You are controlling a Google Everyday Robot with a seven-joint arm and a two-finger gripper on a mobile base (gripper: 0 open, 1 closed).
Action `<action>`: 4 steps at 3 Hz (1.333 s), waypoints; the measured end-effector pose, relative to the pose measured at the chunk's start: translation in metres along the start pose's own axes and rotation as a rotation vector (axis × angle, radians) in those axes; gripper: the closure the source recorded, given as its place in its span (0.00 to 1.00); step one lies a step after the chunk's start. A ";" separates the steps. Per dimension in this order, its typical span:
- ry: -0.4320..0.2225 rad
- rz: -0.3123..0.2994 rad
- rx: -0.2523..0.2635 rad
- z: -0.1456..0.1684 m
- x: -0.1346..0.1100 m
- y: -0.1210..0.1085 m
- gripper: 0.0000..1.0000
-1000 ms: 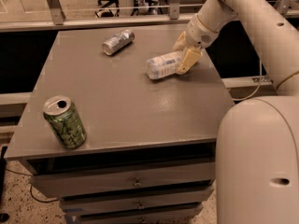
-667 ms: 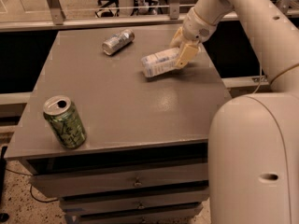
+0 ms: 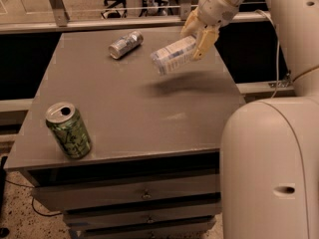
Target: Place blue plastic bottle upright
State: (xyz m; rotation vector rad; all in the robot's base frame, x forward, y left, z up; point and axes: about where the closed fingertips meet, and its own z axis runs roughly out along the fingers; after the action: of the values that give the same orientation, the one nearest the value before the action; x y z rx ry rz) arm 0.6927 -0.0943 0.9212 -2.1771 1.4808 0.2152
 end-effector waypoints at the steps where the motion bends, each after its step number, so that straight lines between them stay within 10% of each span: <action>1: -0.003 -0.038 0.038 0.001 -0.001 -0.011 1.00; 2: 0.023 -0.124 0.094 -0.007 -0.016 -0.019 1.00; 4: 0.174 -0.564 0.220 -0.058 -0.052 0.006 1.00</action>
Offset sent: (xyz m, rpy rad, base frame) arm -0.0396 0.0301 0.0385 -0.0982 -0.4070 0.3774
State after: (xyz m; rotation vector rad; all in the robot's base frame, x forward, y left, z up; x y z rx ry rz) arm 0.6586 -0.0809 0.9905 -2.3660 0.8629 -0.3204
